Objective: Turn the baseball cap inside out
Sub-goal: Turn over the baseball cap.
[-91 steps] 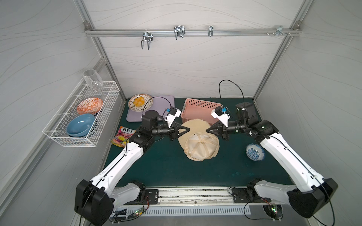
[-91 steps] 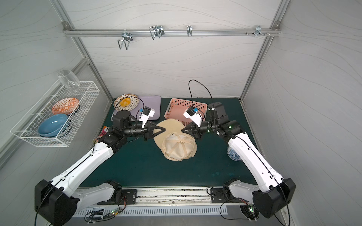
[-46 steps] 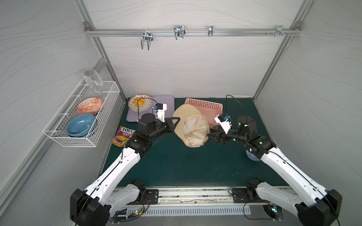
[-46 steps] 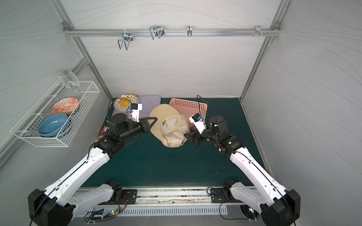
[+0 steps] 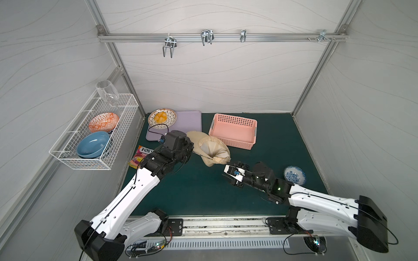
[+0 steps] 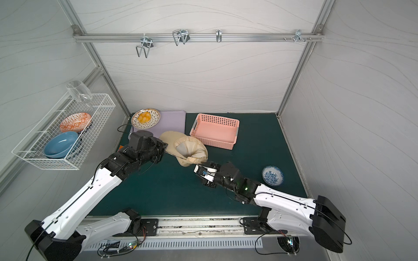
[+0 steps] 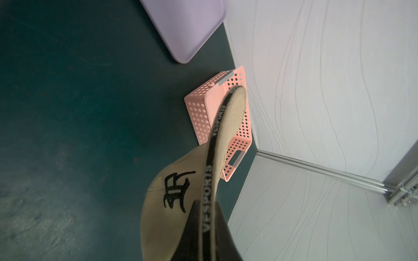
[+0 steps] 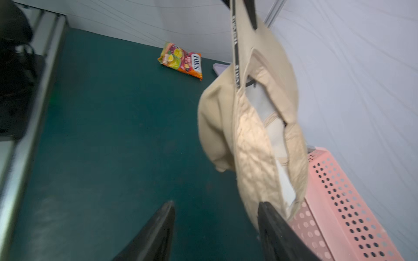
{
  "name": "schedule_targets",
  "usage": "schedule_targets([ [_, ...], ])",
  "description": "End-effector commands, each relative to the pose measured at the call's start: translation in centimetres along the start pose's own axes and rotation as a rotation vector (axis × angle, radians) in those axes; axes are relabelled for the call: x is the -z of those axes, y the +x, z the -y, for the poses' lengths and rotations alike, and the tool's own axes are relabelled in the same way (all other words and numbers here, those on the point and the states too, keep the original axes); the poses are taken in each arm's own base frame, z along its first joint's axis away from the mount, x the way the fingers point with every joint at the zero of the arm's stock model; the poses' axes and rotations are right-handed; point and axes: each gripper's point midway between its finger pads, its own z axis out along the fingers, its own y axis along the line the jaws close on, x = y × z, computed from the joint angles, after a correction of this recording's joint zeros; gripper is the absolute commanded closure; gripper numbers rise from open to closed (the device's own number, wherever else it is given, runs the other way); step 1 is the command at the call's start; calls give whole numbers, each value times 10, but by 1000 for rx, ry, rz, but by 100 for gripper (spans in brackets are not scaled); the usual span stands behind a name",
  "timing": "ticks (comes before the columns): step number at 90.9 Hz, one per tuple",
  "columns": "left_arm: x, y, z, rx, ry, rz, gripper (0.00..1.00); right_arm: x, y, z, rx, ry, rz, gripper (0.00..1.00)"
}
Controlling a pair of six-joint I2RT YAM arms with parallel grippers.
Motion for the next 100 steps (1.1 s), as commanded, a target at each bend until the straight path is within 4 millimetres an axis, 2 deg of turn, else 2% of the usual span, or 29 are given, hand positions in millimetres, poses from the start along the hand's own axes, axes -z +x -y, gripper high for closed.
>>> schedule_targets([
  [1,12,-1,9,113,-2,12,100,-5,-28,39,84,223,72,38],
  [20,12,0,9,119,-3,6,100,-26,-24,42,180,282,25,42],
  [35,13,-3,4,133,-11,26,100,-29,-16,38,203,284,-8,47],
  [43,13,-5,3,142,-15,35,100,-27,-12,39,209,291,-26,54],
  [59,9,-2,5,151,-13,25,100,-25,-6,31,215,251,-41,76],
  [72,8,-5,4,139,-21,45,100,-21,-3,22,224,180,-63,85],
  [87,11,-17,16,27,5,104,100,-9,4,3,177,8,-113,87],
  [96,8,-23,40,-174,56,146,100,8,7,-6,59,-144,-136,88],
  [100,3,-22,53,-270,92,144,100,18,0,-14,-10,-251,-105,88],
])
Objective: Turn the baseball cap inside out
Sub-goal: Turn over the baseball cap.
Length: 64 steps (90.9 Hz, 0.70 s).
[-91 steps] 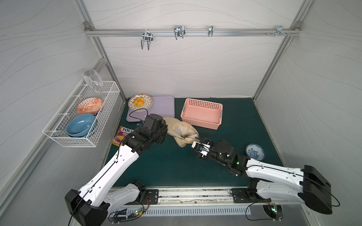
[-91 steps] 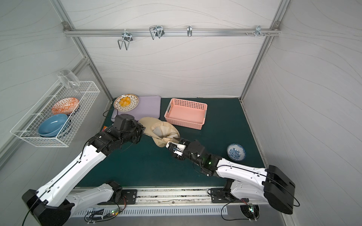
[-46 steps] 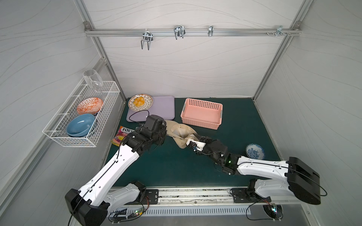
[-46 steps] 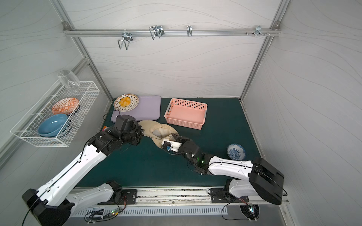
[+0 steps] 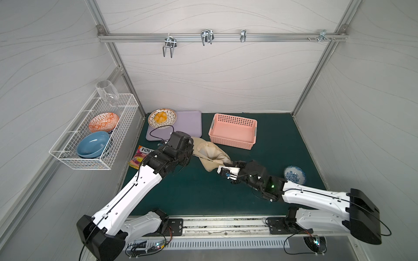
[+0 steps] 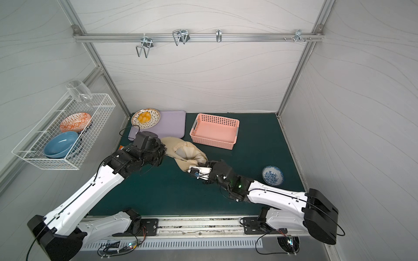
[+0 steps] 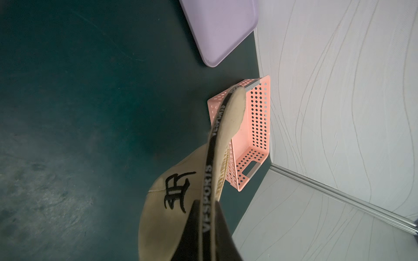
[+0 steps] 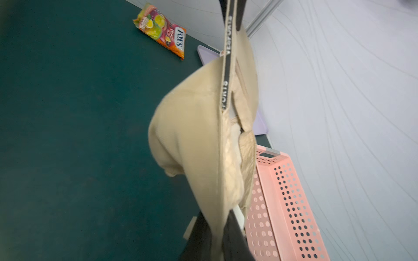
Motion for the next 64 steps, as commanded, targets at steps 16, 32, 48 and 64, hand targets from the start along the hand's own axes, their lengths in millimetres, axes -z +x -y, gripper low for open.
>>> schedule_targets([
  [16,-8,18,110,-459,434,-70,100,54,-21,-40,-319,-540,67,87],
  [32,5,20,131,-643,519,-86,100,47,-6,-63,-409,-690,-72,89],
  [48,23,10,136,-789,515,-20,100,27,19,-61,-434,-616,-174,76],
  [64,37,22,141,-849,615,-47,100,16,30,-41,-435,-487,-207,56],
])
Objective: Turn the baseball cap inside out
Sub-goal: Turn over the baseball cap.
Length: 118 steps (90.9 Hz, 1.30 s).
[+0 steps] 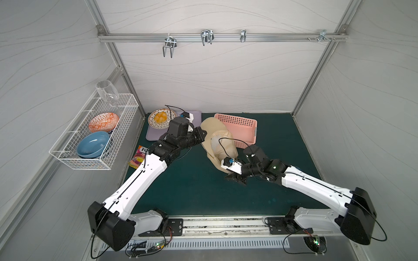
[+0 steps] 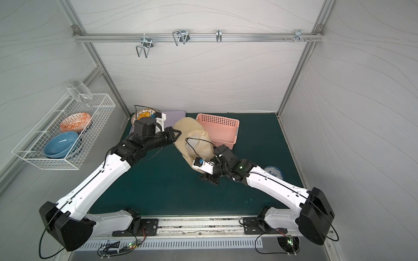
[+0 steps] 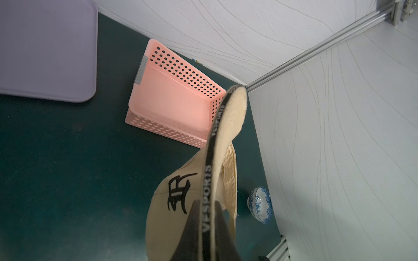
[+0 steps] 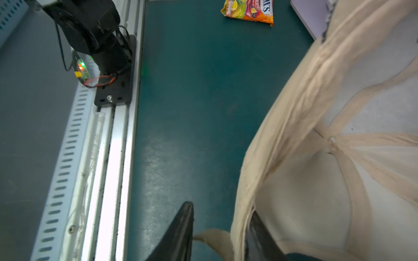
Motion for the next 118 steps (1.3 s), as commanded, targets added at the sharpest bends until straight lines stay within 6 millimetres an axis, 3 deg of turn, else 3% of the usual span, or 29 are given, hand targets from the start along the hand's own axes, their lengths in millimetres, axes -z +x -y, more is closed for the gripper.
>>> schedule_targets([
  [1,26,-39,41,-146,151,152,100,2,15,7,-66,45,-47,55],
  [21,30,-31,55,-264,236,149,100,37,-14,26,-129,163,142,47],
  [35,34,-24,69,-334,328,145,100,48,-22,42,-175,256,192,50],
  [54,37,-15,89,-343,415,122,100,36,-36,69,-215,350,242,78],
  [70,41,-14,97,-312,438,115,100,18,-36,99,-209,523,199,88],
  [83,48,-16,101,-307,442,124,100,6,-18,120,-219,662,132,89],
  [92,55,-17,102,-313,439,138,100,9,2,138,-286,792,74,89],
  [102,61,-22,99,-321,413,172,100,11,18,145,-344,842,23,89],
  [111,65,-23,97,-336,401,190,100,4,9,134,-330,761,59,86],
  [118,62,-20,96,-343,406,174,100,7,-10,124,-301,691,140,83],
])
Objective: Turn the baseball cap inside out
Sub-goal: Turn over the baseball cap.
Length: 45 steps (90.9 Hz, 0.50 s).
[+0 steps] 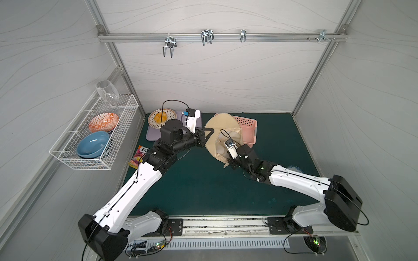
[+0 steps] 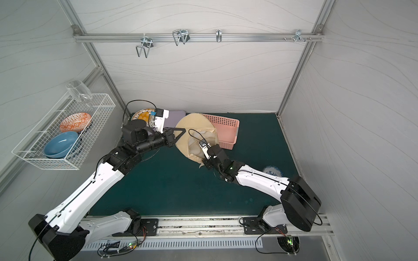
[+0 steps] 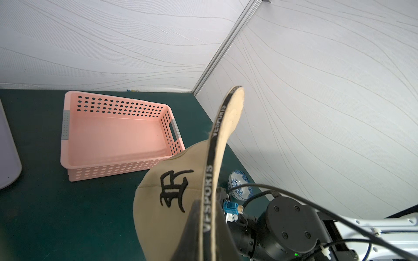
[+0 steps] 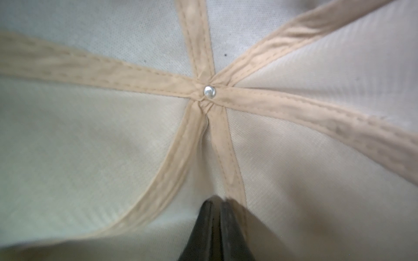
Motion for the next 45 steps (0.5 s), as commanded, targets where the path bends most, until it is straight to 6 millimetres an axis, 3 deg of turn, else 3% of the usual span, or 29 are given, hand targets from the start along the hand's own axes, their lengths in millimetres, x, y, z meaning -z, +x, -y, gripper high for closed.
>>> schedule_targets([
  [1,13,-30,23,-71,60,109,100,13,-20,-6,-28,-61,81,82],
  [19,5,-23,26,-66,95,79,100,36,-60,-9,-39,-121,222,79],
  [34,0,-19,32,-67,121,60,100,29,-61,-18,-51,-184,218,79],
  [45,-4,-17,27,-58,106,55,100,28,-58,-48,-42,-340,209,79],
])
